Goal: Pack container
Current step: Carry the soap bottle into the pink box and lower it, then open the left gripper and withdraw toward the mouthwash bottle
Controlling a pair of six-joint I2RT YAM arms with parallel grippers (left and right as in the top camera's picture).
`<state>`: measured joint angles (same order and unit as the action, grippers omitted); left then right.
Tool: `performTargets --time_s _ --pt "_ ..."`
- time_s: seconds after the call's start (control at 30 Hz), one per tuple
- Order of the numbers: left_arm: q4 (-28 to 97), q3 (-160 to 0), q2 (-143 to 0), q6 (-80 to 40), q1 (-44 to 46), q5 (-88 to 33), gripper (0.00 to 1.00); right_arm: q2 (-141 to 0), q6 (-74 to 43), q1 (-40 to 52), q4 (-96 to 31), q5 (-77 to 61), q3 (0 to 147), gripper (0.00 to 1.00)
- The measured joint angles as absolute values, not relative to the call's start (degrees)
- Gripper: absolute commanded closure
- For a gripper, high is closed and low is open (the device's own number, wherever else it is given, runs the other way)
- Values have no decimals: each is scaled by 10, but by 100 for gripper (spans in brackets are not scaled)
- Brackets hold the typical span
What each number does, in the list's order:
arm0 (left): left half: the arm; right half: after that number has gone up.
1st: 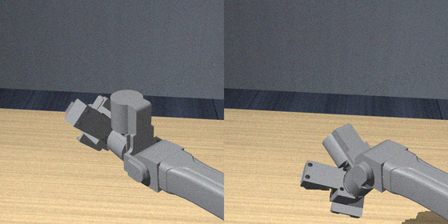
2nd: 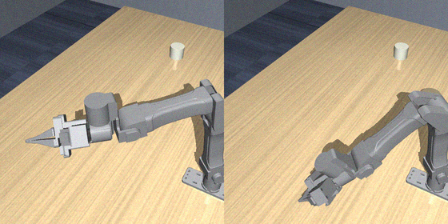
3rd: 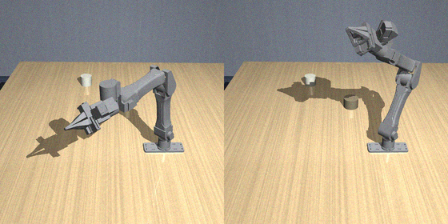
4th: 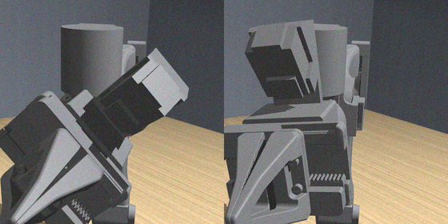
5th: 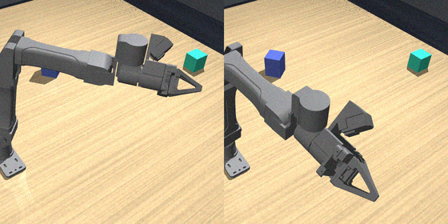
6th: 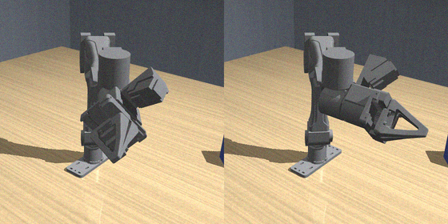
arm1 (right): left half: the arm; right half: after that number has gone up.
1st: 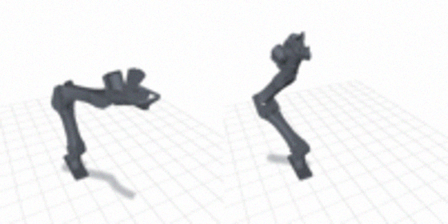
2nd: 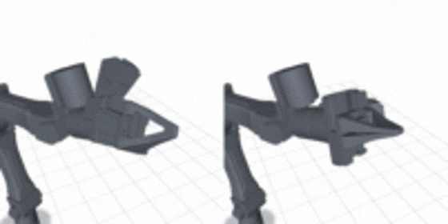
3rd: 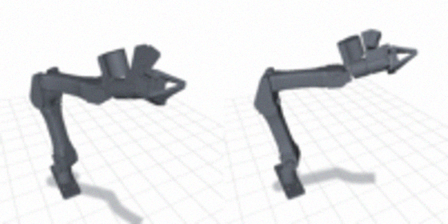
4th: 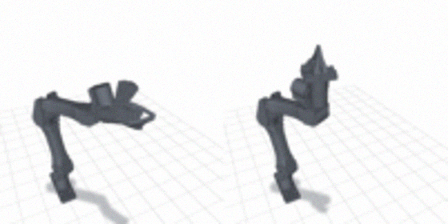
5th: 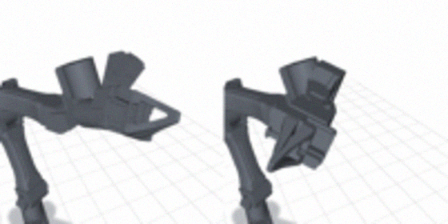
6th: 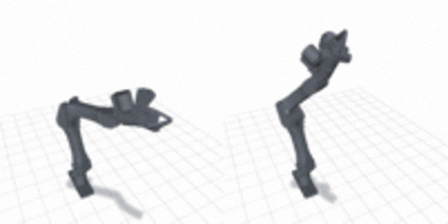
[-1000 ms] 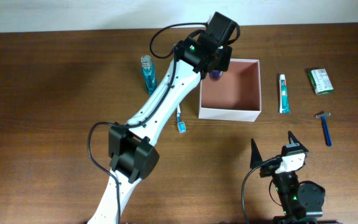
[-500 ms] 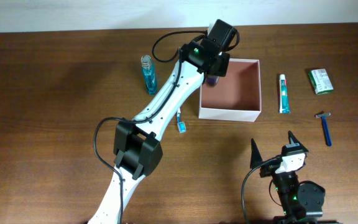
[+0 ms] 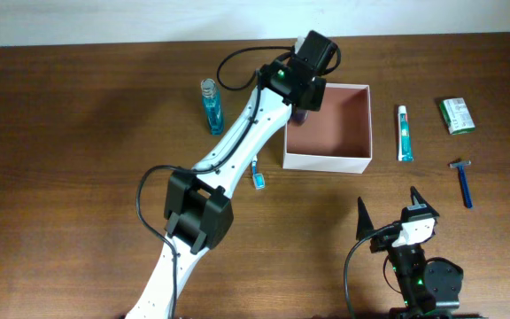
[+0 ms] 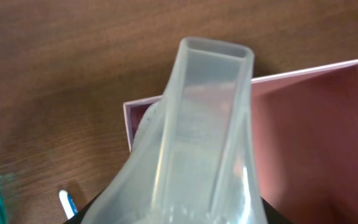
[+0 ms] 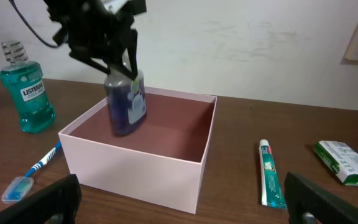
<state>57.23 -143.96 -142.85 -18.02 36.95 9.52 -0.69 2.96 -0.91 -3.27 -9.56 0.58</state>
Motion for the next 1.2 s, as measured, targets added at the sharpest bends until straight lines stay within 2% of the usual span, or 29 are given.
performTargets --time_s 0.13,0.17,0.2,0.4,0.5,1.1,1.17,1.2 --pt "573 -1440 -1436 -180 369 95 72 -7 30 -9 -33 -96 6 1" --pt "573 -1440 -1436 -180 369 95 64 -7 30 -9 -33 -96 6 1" --pt "572 -1440 -1436 -180 369 95 61 -7 30 -9 -33 -96 6 1" --pt "572 -1440 -1436 -180 369 95 59 -7 29 -9 -33 -96 6 1" --pt "572 -1440 -1436 -180 369 95 47 -7 30 -9 -33 -96 6 1" --pt "574 -1468 -1436 -182 369 99 46 -7 30 -9 -33 -96 6 1" --pt "590 -1499 -1436 -182 369 99 45 -7 30 -9 -33 -96 6 1" --pt "598 -1520 -1436 -180 369 99 38 -7 30 -9 -33 -96 6 1"
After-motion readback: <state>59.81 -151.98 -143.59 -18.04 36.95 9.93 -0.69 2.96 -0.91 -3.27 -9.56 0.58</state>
